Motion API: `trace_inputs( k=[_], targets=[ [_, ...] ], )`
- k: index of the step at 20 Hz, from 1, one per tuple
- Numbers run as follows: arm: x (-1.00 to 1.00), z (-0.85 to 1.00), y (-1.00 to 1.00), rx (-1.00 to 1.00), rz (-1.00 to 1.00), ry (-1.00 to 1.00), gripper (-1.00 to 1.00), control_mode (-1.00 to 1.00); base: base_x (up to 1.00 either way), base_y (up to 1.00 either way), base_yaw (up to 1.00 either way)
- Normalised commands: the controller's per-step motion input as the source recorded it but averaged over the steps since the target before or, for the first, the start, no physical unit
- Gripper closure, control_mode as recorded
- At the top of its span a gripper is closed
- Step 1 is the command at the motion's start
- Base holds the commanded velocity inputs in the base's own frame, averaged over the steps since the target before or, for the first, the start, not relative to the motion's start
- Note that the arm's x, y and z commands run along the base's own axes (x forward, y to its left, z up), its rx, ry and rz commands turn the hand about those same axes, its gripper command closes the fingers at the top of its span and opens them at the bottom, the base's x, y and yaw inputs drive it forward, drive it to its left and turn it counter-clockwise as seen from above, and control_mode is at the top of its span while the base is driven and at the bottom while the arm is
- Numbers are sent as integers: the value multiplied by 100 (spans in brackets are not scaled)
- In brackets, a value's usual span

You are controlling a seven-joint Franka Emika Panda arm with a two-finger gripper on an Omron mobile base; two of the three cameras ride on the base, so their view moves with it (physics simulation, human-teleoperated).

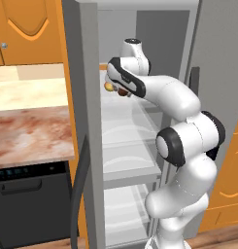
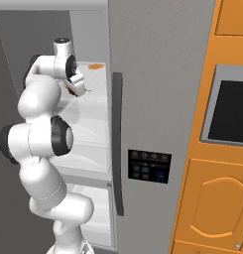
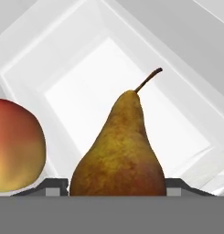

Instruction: Pick up the pear and mango from the fridge and place one fruit on each plate on the dining counter.

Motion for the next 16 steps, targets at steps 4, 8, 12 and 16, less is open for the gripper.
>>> trace_inputs(
  k=[4, 8, 12, 16],
  targets=[
    [-1, 0, 0, 0, 0, 0, 100, -100, 0, 0, 0],
    [-23, 0, 0, 0, 0, -2, 100, -100, 0, 0, 0],
    [-61, 1, -6, 0, 0, -17, 100, -100, 0, 0, 0],
    [-94, 24, -5, -5, 7, -17, 100, -100, 0, 0, 0]
  ],
)
